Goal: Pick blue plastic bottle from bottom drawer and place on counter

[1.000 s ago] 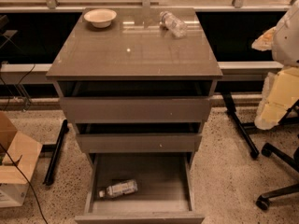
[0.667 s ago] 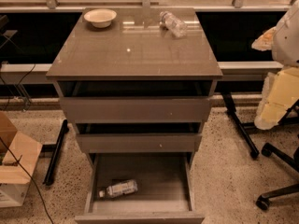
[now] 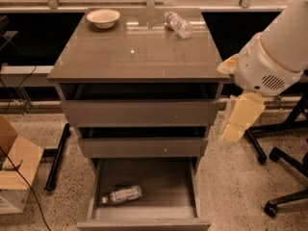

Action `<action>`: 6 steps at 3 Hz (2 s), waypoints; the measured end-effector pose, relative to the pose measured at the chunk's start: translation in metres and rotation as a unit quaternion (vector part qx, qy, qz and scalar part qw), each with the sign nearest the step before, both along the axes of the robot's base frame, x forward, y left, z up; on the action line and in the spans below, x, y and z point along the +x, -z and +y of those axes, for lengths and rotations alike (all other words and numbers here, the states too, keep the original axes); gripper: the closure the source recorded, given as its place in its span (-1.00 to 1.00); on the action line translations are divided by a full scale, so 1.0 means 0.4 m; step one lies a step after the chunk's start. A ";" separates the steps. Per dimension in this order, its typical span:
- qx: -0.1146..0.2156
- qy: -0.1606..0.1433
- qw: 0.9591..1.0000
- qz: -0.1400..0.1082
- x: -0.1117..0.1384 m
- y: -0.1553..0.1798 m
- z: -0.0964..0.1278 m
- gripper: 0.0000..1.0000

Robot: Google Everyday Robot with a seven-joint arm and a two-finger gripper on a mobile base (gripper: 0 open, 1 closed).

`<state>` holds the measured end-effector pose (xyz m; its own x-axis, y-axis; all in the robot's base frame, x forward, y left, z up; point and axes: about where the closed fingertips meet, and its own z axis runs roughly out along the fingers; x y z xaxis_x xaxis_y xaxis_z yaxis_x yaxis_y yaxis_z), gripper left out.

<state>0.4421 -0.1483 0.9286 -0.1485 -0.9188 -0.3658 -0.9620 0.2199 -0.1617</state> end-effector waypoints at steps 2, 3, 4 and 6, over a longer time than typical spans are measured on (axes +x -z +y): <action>0.122 -0.042 0.991 0.043 0.034 0.230 0.155 -1.00; 0.157 -0.052 0.982 0.088 0.070 0.368 0.223 -1.00; 0.162 -0.052 0.980 0.099 0.075 0.397 0.226 -1.00; 0.189 -0.056 0.973 0.120 0.093 0.513 0.332 -1.00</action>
Offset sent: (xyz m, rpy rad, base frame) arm 0.0289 0.0938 -0.1583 0.3917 0.1652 0.1286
